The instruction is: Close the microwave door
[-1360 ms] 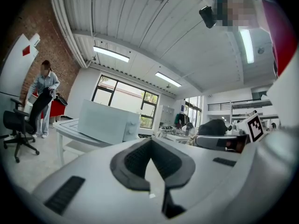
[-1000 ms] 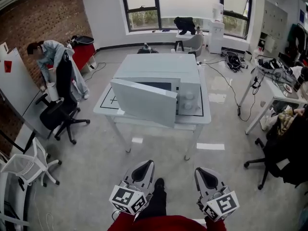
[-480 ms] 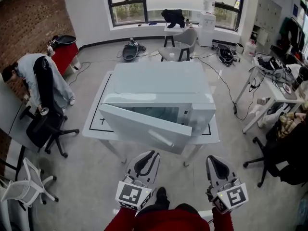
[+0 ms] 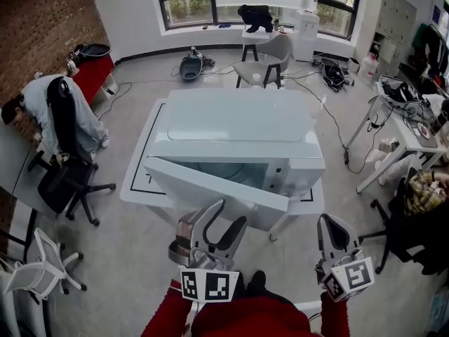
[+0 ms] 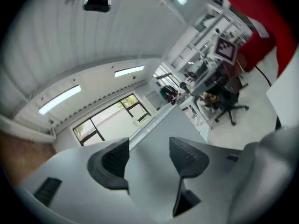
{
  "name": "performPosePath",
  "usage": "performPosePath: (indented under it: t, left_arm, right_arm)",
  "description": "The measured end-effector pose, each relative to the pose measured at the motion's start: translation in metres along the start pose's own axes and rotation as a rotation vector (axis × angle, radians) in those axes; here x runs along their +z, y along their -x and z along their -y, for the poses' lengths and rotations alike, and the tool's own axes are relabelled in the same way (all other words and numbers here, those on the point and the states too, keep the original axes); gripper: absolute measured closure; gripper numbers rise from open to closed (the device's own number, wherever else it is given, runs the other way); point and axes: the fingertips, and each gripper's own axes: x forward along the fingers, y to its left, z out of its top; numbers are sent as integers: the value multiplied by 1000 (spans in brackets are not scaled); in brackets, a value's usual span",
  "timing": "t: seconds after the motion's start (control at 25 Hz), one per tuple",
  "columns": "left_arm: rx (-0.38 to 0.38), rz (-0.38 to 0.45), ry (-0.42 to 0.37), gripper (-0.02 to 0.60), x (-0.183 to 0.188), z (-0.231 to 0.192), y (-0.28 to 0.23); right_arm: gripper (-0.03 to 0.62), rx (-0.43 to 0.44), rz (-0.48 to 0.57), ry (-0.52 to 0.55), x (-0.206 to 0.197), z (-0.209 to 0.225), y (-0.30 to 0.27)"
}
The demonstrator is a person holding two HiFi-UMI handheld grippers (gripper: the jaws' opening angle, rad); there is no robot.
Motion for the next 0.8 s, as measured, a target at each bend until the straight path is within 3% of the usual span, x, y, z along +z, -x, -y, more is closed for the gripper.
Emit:
performPosePath:
  t: [0.08, 0.2, 0.56, 0.8]
  left_arm:
    - [-24, -18, -152, 318, -3, 2, -7]
    - [-45, -43, -242, 318, -11, 8, -21]
    - [36, -93, -199, 318, -15, -1, -49]
    - [117, -119, -105, 318, -13, -8, -65]
  right_arm:
    - [580, 11, 22, -8, 5, 0, -8]
    - [580, 11, 10, -6, -2, 3, -12]
    - [580, 56, 13, -28, -4, -1, -19]
    - [580, 76, 18, -42, -5, 2, -24]
